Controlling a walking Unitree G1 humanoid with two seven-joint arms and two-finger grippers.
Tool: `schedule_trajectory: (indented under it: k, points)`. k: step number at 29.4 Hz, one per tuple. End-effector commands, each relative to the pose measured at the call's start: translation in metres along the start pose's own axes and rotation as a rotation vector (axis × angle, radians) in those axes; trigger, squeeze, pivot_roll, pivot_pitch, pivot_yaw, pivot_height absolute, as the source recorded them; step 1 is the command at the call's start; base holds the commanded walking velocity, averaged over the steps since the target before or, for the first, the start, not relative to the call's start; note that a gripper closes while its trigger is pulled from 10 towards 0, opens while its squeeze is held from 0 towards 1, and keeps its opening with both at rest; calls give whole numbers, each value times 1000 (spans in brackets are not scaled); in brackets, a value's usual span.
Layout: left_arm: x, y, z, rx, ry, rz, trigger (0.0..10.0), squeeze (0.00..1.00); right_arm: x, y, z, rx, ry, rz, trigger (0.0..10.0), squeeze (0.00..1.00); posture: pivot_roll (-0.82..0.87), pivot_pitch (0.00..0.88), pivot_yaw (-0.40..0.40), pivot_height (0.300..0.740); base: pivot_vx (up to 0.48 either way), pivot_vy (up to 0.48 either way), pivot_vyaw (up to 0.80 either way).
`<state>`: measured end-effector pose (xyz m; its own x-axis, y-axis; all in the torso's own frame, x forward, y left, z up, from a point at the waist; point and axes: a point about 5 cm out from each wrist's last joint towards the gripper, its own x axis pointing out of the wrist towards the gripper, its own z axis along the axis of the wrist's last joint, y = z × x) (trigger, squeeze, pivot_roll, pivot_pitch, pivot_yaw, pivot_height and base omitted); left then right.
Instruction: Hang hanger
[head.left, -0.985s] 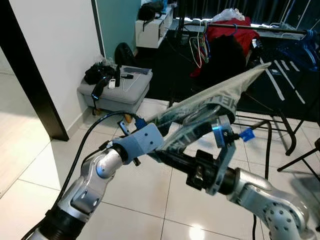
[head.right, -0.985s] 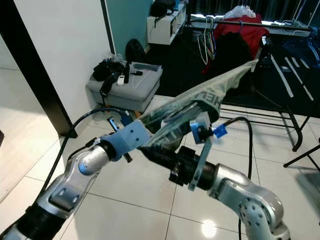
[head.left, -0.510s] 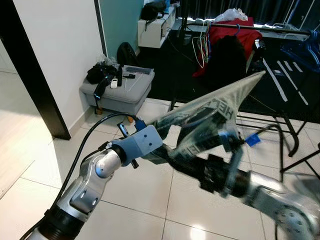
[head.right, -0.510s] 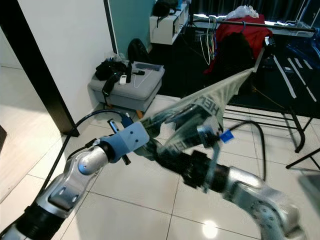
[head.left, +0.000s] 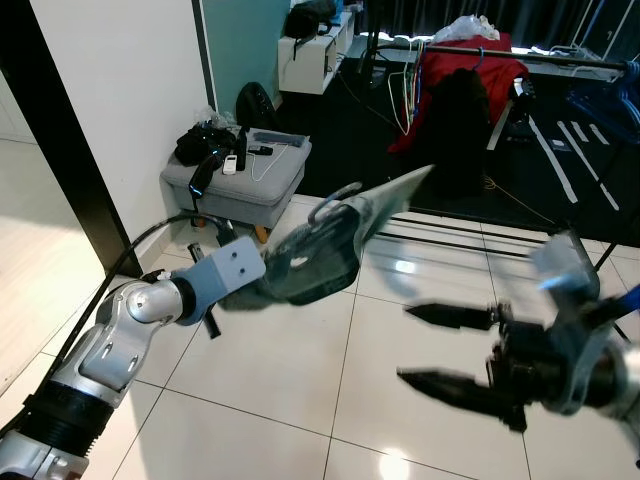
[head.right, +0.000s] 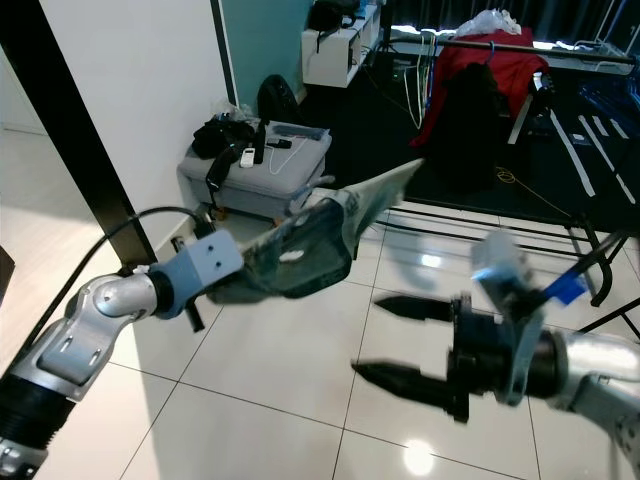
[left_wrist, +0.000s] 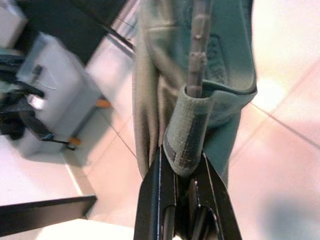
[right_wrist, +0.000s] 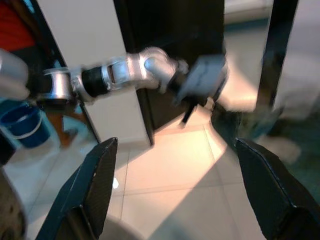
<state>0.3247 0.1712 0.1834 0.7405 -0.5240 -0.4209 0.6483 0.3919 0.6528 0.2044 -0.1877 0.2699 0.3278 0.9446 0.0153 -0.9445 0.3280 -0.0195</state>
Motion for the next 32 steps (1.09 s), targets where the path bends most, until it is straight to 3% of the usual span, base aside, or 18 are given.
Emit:
schedule_trajectory:
  k: [1,3,4,5,6,7,8,15,26,32]
  points:
    - [-3,-1,-3,35,23,-73,10000,0,-5,-7,5,-22,-30,-57,10000,984,-42,71,-25,740,0,0,0]
    - [-8,-2,-5,46,28,-113,10000,0,-10,-12,5,-46,-4,-92,10000,953,-41,68,-24,740,0,0,0]
    - [-13,0,-6,59,38,-147,10000,0,-17,-17,3,-92,71,-134,10000,353,-38,66,-24,740,0,0,0]
    - [-13,0,-6,59,38,-147,10000,0,-17,-17,3,-92,71,-134,10000,353,-38,66,-24,740,0,0,0]
    - [-27,5,-6,117,41,-234,10000,0,-38,-27,-4,-160,283,-204,10000,0,-30,59,-32,740,0,0,0]
    - [-27,5,-6,117,41,-234,10000,0,-38,-27,-4,-160,283,-204,10000,0,-30,59,-32,740,0,0,0]
    - [-37,6,-2,161,19,-310,10000,0,-52,-32,-6,-183,408,-220,10000,0,-28,57,-34,740,0,0,0]
    - [-53,7,22,206,-120,-440,10000,0,-63,-20,-3,-132,526,-86,10000,0,-26,59,-29,740,0,0,0]
    - [-57,1,46,231,-260,-541,10000,0,-55,-19,-31,-176,663,27,10000,0,-30,62,-22,740,0,0,0]
    - [-57,-2,49,238,-280,-569,10000,0,-46,-22,-38,-207,650,52,10000,0,-28,64,-22,740,0,0,0]
